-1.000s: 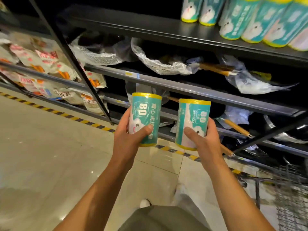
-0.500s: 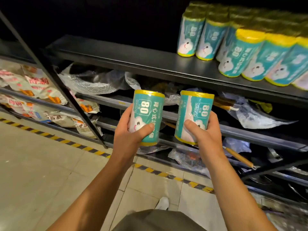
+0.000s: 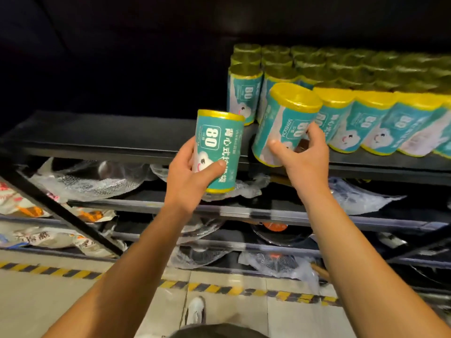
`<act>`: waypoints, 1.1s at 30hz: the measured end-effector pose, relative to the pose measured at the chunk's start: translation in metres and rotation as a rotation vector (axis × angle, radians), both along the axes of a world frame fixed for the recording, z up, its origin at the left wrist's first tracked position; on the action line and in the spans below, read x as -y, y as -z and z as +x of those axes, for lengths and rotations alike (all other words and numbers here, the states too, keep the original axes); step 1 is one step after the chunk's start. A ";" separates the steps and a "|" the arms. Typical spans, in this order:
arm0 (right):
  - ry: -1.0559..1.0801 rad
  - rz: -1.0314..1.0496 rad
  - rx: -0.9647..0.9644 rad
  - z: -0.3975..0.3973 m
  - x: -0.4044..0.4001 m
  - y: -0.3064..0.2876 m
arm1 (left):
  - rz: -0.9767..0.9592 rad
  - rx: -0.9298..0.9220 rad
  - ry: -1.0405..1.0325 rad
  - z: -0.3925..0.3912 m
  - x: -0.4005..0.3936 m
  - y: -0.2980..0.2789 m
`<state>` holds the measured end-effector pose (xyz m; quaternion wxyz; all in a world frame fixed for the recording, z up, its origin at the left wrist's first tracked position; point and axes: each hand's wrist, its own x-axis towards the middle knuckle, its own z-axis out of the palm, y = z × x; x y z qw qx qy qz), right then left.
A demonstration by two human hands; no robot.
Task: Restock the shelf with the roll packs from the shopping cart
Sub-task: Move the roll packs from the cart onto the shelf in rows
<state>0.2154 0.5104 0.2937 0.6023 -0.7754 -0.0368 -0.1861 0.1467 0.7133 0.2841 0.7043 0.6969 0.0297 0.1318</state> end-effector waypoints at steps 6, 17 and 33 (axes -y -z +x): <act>0.000 0.028 -0.032 0.034 -0.017 0.009 | 0.160 0.109 0.125 0.074 -0.030 -0.012; 0.236 -0.118 -0.031 0.026 -0.037 0.026 | 0.409 0.121 0.221 0.118 -0.046 0.002; 0.600 -0.013 0.080 0.039 -0.062 0.023 | 0.364 0.194 0.078 0.137 -0.005 0.009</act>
